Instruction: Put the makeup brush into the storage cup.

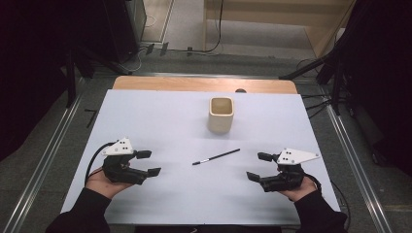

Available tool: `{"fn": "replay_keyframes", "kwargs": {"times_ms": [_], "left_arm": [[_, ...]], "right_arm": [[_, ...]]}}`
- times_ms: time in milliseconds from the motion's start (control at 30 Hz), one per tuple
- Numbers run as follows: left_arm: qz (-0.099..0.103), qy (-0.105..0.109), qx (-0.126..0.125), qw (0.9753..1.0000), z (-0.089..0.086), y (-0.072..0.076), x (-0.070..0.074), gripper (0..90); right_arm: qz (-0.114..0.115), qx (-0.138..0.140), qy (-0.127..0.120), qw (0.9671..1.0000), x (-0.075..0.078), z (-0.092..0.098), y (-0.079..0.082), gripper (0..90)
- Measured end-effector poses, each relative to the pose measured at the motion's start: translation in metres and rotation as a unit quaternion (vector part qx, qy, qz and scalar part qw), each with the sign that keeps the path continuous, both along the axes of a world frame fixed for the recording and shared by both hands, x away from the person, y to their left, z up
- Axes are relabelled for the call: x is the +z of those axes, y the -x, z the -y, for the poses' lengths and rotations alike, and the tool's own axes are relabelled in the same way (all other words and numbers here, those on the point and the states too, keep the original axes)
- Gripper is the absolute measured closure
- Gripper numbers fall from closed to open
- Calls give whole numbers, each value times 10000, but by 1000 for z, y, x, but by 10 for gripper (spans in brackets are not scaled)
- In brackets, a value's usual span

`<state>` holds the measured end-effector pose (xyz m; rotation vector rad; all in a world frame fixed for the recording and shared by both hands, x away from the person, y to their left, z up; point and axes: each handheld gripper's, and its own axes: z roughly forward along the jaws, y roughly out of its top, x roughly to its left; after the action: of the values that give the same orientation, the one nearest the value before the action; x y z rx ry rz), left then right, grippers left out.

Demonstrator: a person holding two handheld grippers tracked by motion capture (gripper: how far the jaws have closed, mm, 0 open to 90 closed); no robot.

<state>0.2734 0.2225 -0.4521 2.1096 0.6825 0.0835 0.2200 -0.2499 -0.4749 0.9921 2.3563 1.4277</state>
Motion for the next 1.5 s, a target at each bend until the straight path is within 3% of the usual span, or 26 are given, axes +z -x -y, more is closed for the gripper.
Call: {"fn": "replay_keyframes", "kwargs": {"times_ms": [667,1067,1333,1500], "left_arm": [[-18,40,-76,10000,14,-10,1,265],[98,-52,-215,9997,29,-13,3,257],[146,10,-233,9996,40,-17,5,257],[-12,32,-336,9994,47,-22,5,257]], "right_arm": [[-23,4,51,10000,-1,0,0,208],[-23,19,49,10000,-1,0,0,208],[-16,20,47,10000,-1,0,1,207],[-14,0,35,10000,0,1,1,207]]}}
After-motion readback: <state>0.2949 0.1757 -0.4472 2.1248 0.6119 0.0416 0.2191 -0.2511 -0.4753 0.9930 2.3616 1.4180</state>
